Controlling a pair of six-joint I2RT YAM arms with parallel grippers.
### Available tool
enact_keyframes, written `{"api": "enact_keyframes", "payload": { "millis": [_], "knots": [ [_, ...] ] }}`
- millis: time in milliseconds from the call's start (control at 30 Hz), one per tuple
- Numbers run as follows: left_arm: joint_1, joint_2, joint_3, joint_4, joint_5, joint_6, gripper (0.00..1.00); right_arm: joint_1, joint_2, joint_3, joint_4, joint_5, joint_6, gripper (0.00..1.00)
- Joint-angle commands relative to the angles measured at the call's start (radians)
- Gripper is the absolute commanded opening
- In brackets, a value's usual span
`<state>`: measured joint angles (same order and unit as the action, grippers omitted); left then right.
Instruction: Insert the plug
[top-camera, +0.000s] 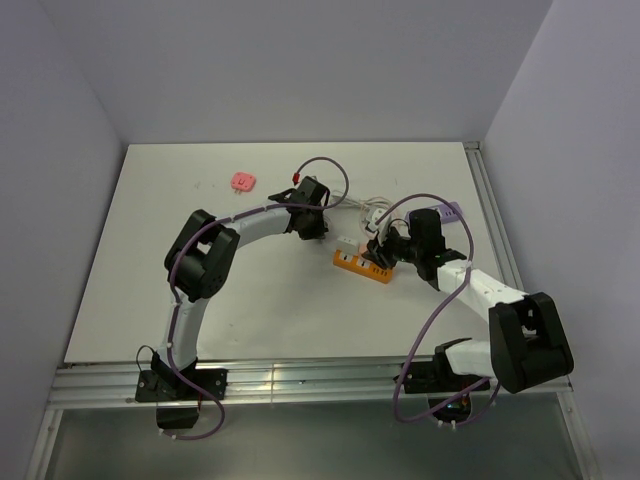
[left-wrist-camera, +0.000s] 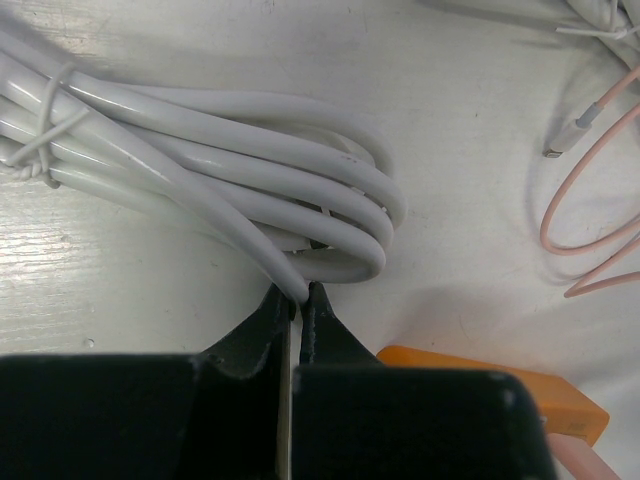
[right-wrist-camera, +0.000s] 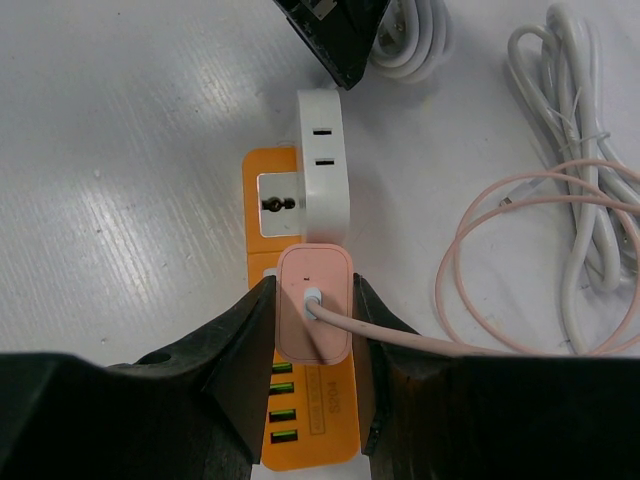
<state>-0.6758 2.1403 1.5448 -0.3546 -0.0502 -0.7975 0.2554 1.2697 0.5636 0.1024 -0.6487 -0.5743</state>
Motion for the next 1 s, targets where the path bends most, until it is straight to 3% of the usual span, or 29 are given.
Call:
{"api": "enact_keyframes", "payload": {
  "millis": [0,967],
  "knots": [
    [-0.013,-0.010,-0.009,0.006,0.010,0.017,0.00,0.002,0.022,0.012,0.026,-0.005,-0.010,0.00],
    [-0.011,-0.007,0.003,0.005,0.009,0.023,0.00,0.004,-0.020,0.001,0.034,-0.029,-0.055,0.00]
  ]
}}
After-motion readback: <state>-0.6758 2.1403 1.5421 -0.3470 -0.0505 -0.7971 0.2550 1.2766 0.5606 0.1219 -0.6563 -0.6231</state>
